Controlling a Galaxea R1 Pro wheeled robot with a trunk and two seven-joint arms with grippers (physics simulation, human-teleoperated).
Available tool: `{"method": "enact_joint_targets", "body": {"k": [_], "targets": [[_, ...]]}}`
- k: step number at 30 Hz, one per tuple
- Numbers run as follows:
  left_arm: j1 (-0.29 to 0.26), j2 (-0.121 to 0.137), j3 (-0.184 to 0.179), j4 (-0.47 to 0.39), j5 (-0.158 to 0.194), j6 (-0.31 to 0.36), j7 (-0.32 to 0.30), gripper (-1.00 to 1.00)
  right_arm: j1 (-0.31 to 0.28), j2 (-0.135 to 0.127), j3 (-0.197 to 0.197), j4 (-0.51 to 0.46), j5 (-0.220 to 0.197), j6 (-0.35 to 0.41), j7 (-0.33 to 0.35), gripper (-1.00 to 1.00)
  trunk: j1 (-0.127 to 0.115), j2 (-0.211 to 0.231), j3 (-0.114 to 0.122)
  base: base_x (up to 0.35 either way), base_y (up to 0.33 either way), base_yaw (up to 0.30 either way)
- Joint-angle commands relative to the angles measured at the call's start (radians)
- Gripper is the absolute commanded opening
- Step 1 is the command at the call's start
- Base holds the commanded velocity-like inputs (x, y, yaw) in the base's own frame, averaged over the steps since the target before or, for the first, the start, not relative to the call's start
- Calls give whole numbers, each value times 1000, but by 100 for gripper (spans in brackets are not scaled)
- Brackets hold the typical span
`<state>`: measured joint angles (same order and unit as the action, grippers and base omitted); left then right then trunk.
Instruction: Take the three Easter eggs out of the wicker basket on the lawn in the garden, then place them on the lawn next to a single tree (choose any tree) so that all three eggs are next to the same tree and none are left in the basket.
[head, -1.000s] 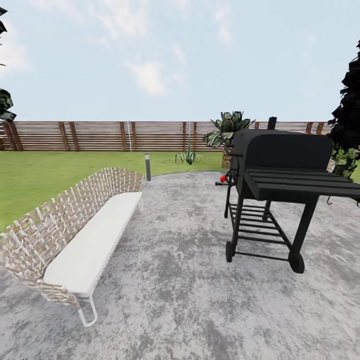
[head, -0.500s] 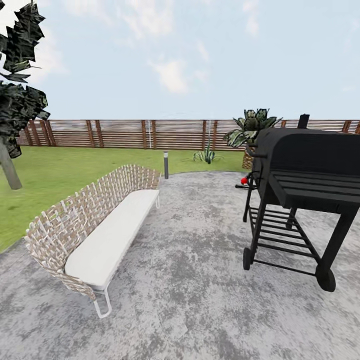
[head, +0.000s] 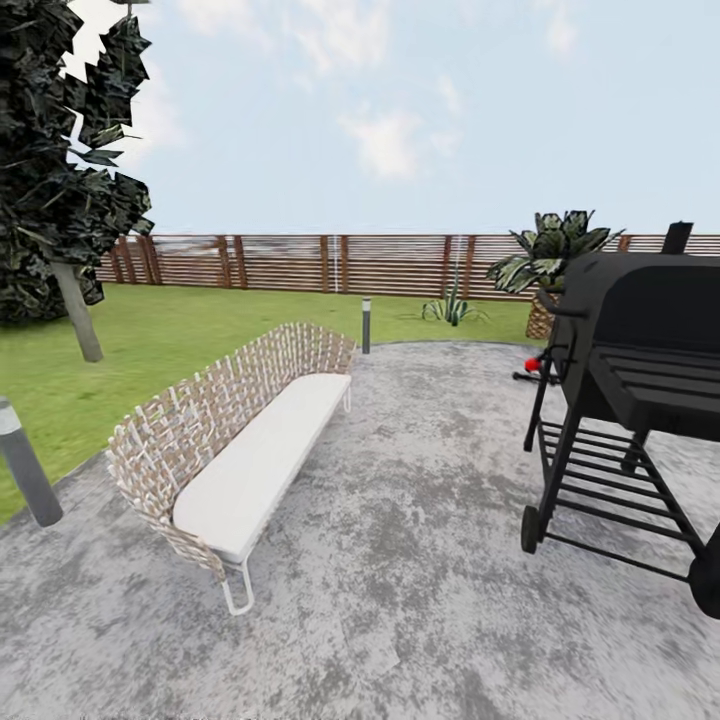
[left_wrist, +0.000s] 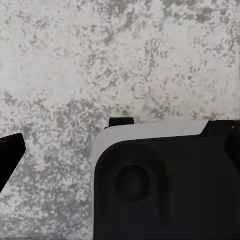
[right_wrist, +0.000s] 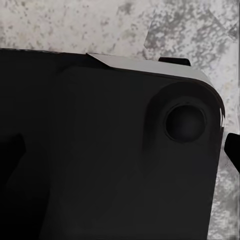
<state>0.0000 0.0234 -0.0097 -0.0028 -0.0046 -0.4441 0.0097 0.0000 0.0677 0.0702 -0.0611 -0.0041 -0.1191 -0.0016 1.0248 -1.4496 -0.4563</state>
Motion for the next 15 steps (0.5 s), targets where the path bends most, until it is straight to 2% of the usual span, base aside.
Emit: {"method": "enact_joint_targets", "body": {"k": [1,15], "targets": [[0,0,-1,0,0,-3,1,100,0,0,7,0,-1,-2,0,100,0,0,-2,114,-137,244],[0,0,-1,0,0,-2,2,100,0,1,8,0,1,-2,-4,100,0,0,-14,201,-212,251]]}}
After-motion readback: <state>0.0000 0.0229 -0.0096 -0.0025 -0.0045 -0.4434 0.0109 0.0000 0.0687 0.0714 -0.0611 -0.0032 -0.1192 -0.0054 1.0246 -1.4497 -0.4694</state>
